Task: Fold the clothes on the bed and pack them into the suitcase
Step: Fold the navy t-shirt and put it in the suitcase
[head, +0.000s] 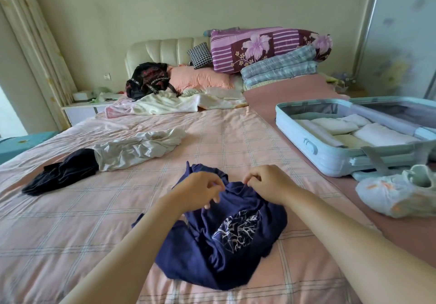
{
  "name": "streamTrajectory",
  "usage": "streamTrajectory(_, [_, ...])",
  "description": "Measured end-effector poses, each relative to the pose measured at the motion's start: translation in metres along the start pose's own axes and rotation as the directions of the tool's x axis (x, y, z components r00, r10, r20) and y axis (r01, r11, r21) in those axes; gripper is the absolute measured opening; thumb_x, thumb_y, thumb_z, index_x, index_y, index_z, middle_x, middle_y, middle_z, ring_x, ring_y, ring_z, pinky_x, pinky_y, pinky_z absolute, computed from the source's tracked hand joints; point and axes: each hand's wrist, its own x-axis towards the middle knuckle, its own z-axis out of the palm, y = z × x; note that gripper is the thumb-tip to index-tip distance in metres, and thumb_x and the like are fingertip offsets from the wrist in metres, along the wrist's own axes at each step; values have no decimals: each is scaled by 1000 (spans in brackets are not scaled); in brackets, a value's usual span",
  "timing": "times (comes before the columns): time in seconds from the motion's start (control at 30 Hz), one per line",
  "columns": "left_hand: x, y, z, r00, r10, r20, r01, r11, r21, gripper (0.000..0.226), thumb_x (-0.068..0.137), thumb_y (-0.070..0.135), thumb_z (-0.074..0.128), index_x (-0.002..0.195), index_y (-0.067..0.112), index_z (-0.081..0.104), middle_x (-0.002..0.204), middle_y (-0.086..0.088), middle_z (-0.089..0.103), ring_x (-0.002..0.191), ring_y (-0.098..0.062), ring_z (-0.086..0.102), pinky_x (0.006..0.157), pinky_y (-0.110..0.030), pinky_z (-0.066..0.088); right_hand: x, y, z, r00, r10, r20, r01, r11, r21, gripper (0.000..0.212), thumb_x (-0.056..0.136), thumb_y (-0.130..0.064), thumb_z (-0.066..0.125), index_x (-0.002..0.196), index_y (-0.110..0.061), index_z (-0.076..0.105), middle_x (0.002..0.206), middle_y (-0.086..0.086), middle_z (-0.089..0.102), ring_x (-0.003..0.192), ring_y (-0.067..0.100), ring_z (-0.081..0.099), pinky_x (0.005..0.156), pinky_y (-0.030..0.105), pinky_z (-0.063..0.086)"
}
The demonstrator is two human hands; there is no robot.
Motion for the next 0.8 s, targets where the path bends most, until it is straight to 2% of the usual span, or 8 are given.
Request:
streamTrajectory(0.1, [43,-12,1,980,-36,-195,43,999,31,30,98,14,43,92,32,66,88,12,72,70,-14,64,74,-30,50,17,17,3,994,-46,-95,31,988,-150,38,100,-12,41,123,-27,66,125,-7,63,113,16,57,95,32,45])
streamTrajectory(0.2, [78,-16,5,984,-2,-177,31,986,166,34,101,11,40,118,25,66,105,3,69,81,-15,61,79,-26,44,31,34,6,996,47,71,-13,908,-419,44,103,-25,39,145,-27,48,145,0,48,135,23,40,111,42,32])
streamTrajectory(0.33, [117,-24,12,997,-25,73,-8,907,422,58,97,-1,39,148,28,43,144,-1,52,119,-22,56,80,-24,43,42,44,9,977,125,175,-36,897,-440,33,99,-39,48,124,-23,63,125,3,53,124,25,43,105,42,34])
streamTrajectory(0.43, [131,-31,14,972,-54,229,-62,881,469,50,90,1,44,130,28,59,131,1,59,119,-27,56,94,-35,47,51,48,12,988,108,108,-76,961,-268,20,97,-32,57,109,-17,62,113,1,56,113,23,52,93,37,41])
streamTrajectory(0.53, [137,-40,6,987,-41,157,-52,834,549,32,91,13,49,116,25,67,117,2,61,108,-26,57,96,-40,46,60,49,15,984,165,74,-165,986,-3,8,99,-21,52,107,-22,54,108,-1,61,99,20,58,75,30,42])
streamTrajectory(0.63, [142,-59,-12,997,-83,5,72,889,453,29,90,12,44,106,17,67,115,-4,59,103,-25,56,91,-39,49,71,45,17,978,209,-29,-202,968,147,15,97,-12,43,97,-26,48,101,-2,64,87,17,59,69,31,44])
streamTrajectory(0.73, [148,-81,-38,967,-164,-194,223,913,340,23,90,10,40,105,14,57,111,-13,61,92,-28,57,81,-37,48,84,42,16,970,219,-104,-200,966,163,17,97,-14,42,106,-27,47,102,-3,63,89,18,60,76,34,46])
streamTrajectory(0.8, [150,-89,-52,944,-196,-266,290,877,383,24,95,12,41,117,13,50,111,-15,62,92,-32,60,76,-36,47,96,41,14,972,200,-121,-189,977,95,23,94,-20,47,114,-31,51,109,-9,62,92,16,59,80,33,45])
